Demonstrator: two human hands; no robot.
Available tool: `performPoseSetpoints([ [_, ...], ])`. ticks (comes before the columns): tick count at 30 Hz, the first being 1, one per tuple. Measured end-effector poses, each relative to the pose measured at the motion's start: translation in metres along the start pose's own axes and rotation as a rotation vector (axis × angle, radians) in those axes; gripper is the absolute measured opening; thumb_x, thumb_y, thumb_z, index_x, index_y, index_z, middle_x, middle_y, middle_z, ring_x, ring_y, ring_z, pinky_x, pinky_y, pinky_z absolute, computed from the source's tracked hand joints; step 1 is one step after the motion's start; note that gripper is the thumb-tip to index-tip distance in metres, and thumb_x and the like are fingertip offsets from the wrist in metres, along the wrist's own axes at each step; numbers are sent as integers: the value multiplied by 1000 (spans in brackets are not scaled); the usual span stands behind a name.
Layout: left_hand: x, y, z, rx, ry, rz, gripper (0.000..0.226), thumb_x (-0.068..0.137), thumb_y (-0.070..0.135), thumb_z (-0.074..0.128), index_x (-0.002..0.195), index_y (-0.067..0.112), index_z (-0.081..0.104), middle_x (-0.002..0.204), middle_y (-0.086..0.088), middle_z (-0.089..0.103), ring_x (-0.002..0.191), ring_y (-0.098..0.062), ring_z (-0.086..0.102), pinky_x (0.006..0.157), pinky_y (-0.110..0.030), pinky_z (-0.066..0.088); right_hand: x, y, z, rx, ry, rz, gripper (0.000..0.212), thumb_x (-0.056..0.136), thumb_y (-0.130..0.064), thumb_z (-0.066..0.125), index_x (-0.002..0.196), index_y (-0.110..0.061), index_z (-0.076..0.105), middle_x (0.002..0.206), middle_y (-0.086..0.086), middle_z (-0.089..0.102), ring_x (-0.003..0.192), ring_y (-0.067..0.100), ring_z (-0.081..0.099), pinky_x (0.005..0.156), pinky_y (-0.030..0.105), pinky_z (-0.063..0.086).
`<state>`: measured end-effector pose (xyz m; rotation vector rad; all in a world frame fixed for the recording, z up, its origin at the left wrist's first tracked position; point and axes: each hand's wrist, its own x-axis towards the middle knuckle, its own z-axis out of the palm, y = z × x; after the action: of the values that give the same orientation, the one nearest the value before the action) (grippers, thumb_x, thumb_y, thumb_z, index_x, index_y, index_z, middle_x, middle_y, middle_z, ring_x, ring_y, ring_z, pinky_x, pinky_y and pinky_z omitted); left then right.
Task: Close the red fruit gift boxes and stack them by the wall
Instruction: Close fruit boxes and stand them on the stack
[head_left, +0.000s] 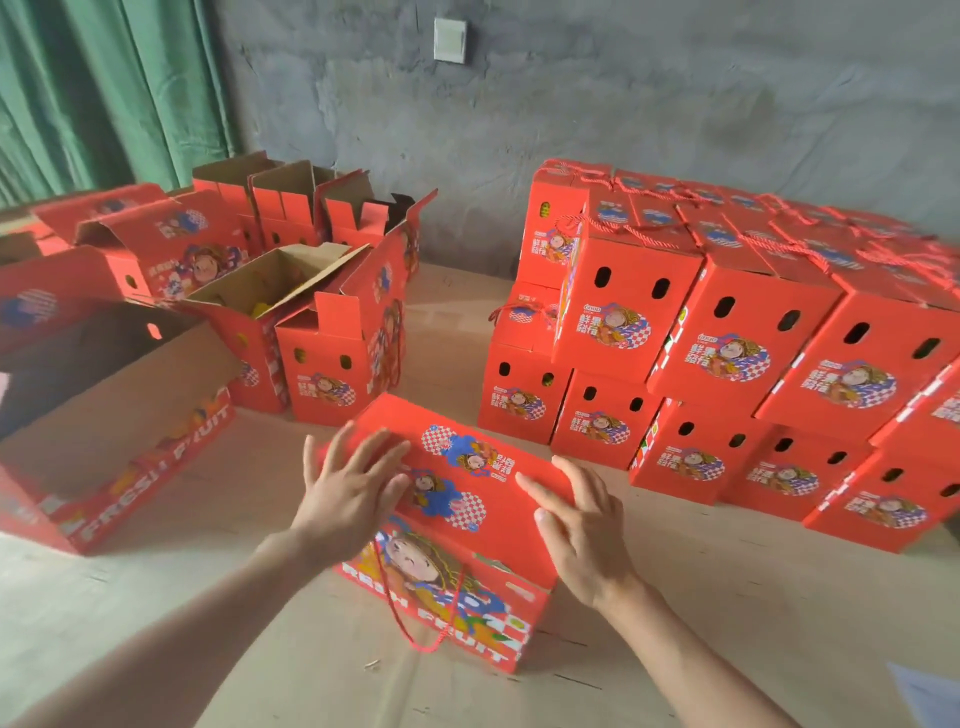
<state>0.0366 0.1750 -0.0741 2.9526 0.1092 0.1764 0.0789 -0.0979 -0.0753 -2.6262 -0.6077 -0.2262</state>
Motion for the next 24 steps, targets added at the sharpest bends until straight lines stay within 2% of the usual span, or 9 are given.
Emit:
performPoseSetpoints([
  [3, 44, -9, 4, 74, -75, -90, 57, 89, 66, -2, 144, 55, 7, 159, 7, -9, 144, -26, -17, 109, -62, -10, -2, -20, 8, -148, -39, 148, 51, 93, -54, 20, 143, -49, 32, 156, 10, 19, 139, 28, 19, 109, 38, 16],
  [5, 69, -6, 2, 79, -121, -204, 50, 96, 59, 7, 144, 54, 1, 158, 0, -14, 144, -30, -16, 108, -64, -10, 0, -23, 9, -204, -121, 145, 55, 94, -63, 20, 147, -48, 19, 155, 11, 14, 138, 30, 16, 111, 41, 13],
  [8, 89, 5, 0, 36, -151, -333, 52, 99, 53, 18, 148, 43, 5, 156, -14, 4, 142, -37, 11, 109, -63, 7, -3, -10, -6, -165, -297, 56, 66, 86, -74, 25, 146, -51, 10, 138, 6, 23, 128, 29, 24, 109, 40, 19],
  [10, 90, 13, 0, -208, -94, -391, 53, 99, 45, 30, 148, 31, 15, 144, -21, 31, 126, -39, 39, 103, -54, 30, -9, -4, -12, -130, -361, 53, 70, 85, -73, 37, 144, -55, 5, 121, 2, 27, 118, 28, 32, 106, 39, 27],
  [13, 70, 32, 9, -904, 22, -376, 48, 97, 22, 48, 140, 16, 27, 125, -17, 54, 95, -26, 60, 76, -32, 47, -8, -8, -11, -169, -313, 14, 73, 84, -71, 43, 146, -51, 11, 109, 1, 28, 113, 27, 38, 102, 37, 30],
  [16, 40, 45, 25, -1221, 49, -306, 50, 92, 11, 59, 134, 15, 32, 122, -7, 58, 95, -12, 62, 78, -27, 51, -4, -22, -4, -120, -322, 22, 77, 82, -73, 42, 149, -44, 16, 118, 7, 33, 118, 28, 36, 105, 37, 25],
  [19, 32, 34, 21, -1291, 10, -267, 45, 95, 16, 55, 134, 27, 35, 115, 8, 60, 88, 1, 62, 71, -15, 50, -6, -49, 11, -106, -317, 65, 81, 80, -76, 37, 150, -40, 18, 128, 16, 39, 122, 33, 37, 106, 38, 24],
  [22, 36, 11, 5, -1134, -1, -338, 40, 100, 27, 47, 139, 19, 44, 118, 3, 58, 102, -15, 59, 89, -32, 50, -8, -62, 11, -2, -232, -29, 66, 85, -72, 41, 143, -41, 34, 128, 0, 55, 117, 20, 53, 98, 25, 36],
  [24, 34, 1, 6, -1004, 103, -490, 39, 100, 35, 41, 101, 3, 63, 96, -13, 65, 87, -26, 59, 79, -41, 50, -6, -61, 5, 317, -190, 57, 46, 92, -59, 46, 130, -33, 49, 108, -16, 63, 100, 2, 59, 81, 12, 39],
])
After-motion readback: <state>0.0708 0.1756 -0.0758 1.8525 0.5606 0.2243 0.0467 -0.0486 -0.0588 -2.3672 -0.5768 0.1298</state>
